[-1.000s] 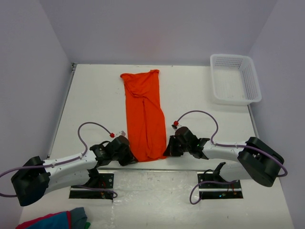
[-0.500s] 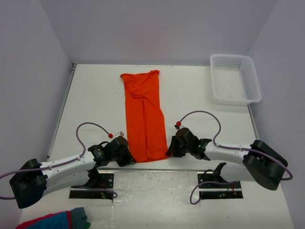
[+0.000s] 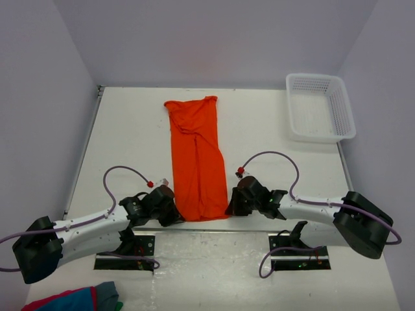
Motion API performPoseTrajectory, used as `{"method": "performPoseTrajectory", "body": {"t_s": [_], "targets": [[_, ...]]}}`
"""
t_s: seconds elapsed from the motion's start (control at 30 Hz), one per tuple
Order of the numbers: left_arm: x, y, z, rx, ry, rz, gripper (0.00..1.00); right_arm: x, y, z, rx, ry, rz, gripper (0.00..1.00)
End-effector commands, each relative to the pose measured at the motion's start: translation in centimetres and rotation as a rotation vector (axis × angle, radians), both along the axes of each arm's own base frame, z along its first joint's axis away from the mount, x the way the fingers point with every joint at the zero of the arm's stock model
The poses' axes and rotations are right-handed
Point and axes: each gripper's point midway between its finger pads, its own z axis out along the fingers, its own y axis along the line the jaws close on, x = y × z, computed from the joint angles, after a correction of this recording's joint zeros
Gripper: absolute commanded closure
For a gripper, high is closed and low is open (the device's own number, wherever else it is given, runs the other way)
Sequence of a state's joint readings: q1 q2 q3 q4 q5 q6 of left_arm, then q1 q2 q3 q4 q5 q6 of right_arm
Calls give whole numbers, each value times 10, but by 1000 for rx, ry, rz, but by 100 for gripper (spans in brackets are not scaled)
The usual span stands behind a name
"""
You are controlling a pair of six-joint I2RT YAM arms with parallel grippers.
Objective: Fold and stack the t-shirts
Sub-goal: Grab the bottom of the folded rectangular tshirt with both arms, then fold the folded rectangular tshirt in 1/3 of the way
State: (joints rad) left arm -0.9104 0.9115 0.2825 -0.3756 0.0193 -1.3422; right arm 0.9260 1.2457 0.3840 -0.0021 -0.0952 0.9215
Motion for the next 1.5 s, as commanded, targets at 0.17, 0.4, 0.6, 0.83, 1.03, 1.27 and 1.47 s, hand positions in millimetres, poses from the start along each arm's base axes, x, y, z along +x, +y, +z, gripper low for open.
{"method": "performPoseTrajectory", "body": {"t_s": [0.17,0.4,0.6,0.83,1.03,1.27,1.47], "targets": [[26,1,29,54,-171,-41,100,4,-16,18,-166,-76,64,100],[49,-1,62,85,-273,-18,100,24,-3,56,-189,-162,108,100],[77,-11,93,118,-365,1,100,57,17,90,-214,-242,122,100],[124,-16,117,108,-408,38,100,105,31,109,-229,-260,106,100],[172,-5,129,150,-452,95,100,152,27,109,-244,-255,98,100],[216,7,124,176,-452,144,100,193,27,101,-238,-231,132,100],[245,10,115,183,-443,161,100,222,34,102,-218,-231,160,100]]}}
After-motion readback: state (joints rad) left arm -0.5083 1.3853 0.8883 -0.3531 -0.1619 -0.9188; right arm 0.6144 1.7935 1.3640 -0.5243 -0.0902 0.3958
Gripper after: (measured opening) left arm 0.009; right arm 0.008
